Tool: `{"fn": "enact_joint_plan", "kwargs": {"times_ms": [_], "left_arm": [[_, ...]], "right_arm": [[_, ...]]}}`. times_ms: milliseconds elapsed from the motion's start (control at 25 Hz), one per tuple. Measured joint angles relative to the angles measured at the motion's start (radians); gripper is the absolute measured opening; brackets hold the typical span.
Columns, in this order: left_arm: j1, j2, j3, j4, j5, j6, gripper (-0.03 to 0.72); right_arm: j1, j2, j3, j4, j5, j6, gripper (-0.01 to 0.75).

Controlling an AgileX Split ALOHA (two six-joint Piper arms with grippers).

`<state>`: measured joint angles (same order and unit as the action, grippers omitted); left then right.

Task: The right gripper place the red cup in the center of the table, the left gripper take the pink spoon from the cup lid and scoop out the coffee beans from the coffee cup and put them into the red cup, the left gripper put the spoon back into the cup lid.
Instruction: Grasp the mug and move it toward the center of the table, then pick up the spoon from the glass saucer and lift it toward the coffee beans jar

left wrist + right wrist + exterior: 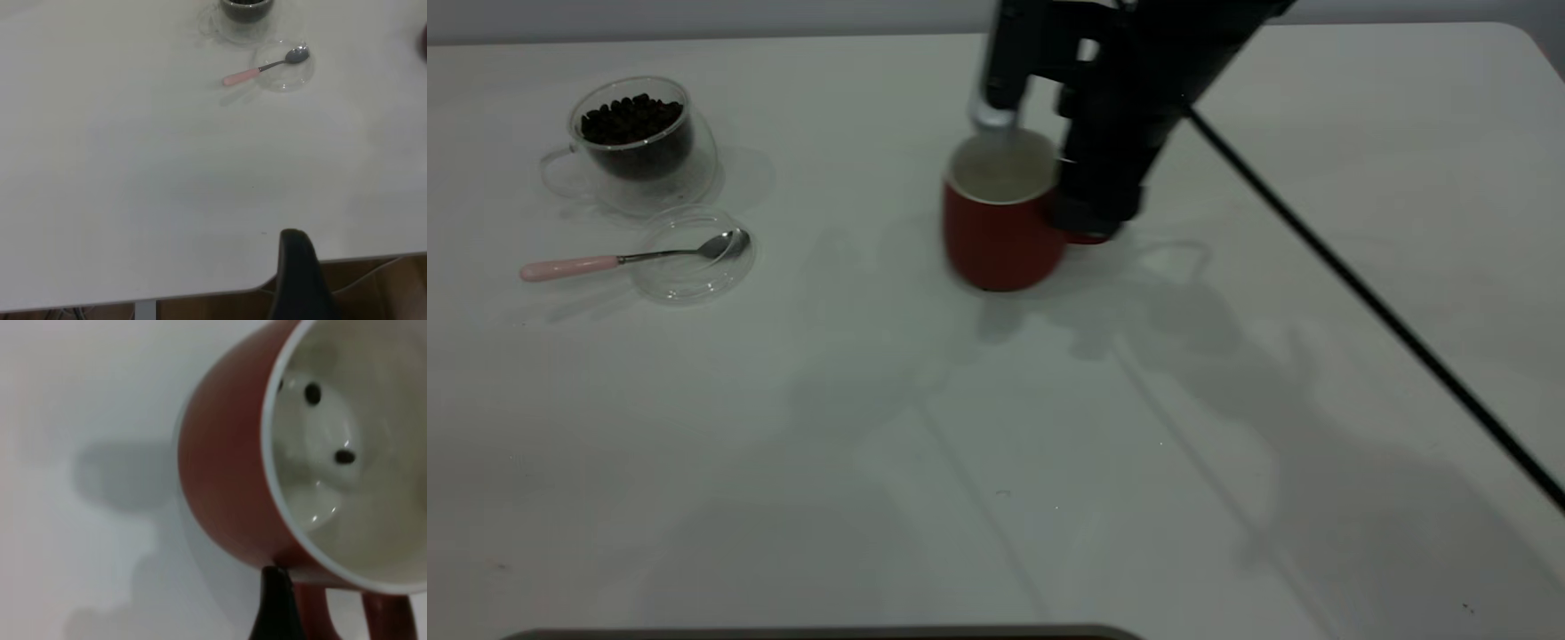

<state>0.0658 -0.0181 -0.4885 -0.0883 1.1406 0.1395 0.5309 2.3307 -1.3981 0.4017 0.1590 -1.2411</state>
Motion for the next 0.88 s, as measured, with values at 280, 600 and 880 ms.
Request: {"fn": "enact_joint_plan", "kwargs": {"times_ms": [280, 600, 880], "left_arm": [[0.0, 0.0, 0.0, 0.0, 0.0, 0.0, 0.525], [0.0, 0.0, 0.0, 0.0, 0.0, -0.001, 0.525], [0.0, 0.0, 0.0, 0.0, 0.0, -0.001, 0.525]], "right_arm": [[0.061, -0.001, 0.0, 0.186, -0.089, 0.0, 0.591], [0.037, -0.277, 0.006, 0.183, 0.212, 0.113, 0.591], [-0.043, -0.684, 0.006, -0.019, 0.67, 0.567, 0.591]]}}
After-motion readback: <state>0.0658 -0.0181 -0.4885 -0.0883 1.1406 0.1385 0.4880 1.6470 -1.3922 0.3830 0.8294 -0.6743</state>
